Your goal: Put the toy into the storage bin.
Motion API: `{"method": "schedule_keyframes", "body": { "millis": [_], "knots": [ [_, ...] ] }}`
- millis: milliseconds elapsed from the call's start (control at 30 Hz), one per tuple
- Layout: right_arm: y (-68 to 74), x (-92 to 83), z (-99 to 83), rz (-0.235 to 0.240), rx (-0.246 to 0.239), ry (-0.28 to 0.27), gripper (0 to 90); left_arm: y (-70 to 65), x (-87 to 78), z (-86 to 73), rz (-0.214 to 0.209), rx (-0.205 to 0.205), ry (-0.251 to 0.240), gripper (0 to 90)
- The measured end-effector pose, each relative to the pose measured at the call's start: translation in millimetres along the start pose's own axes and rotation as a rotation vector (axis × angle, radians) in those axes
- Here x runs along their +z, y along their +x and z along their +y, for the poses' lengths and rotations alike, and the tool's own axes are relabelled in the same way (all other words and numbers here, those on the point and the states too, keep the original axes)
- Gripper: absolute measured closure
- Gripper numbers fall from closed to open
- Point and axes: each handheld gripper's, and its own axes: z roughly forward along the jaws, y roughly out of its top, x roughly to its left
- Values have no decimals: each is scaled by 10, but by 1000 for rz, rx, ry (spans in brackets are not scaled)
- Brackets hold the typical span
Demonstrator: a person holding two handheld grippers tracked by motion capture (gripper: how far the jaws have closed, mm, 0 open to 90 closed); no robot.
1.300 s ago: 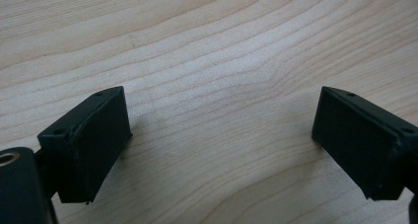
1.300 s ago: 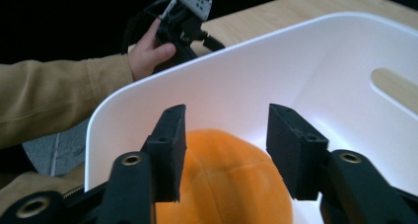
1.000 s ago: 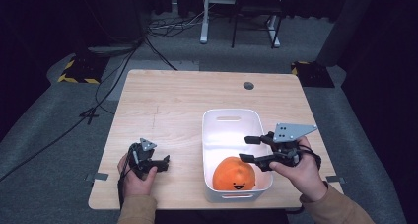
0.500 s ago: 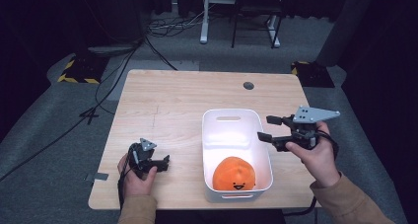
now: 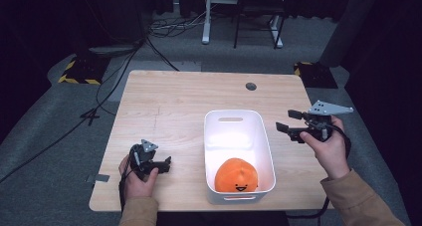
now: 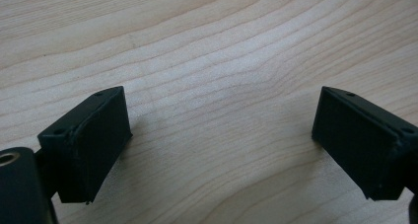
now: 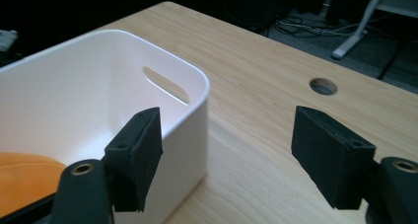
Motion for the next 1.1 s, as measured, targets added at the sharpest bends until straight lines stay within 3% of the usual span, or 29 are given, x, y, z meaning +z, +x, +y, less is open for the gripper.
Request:
{"method": "schedule_keyframes", "body": {
  "millis": [333, 467, 833, 1100],
  "knots": [
    [-308, 62, -252, -67, 89, 77, 269, 0, 0, 0, 0, 0, 0, 79],
    [-399, 86, -357, -95, 84, 120, 269, 1, 0, 0, 0, 0, 0, 79],
    [-501, 158, -676, -133, 111, 226, 270, 1, 1, 1, 1, 0, -1, 79],
    [-547, 237, -893, -134, 146, 239, 208, 0, 4, 0, -2, -2, -3, 79]
  ]
}}
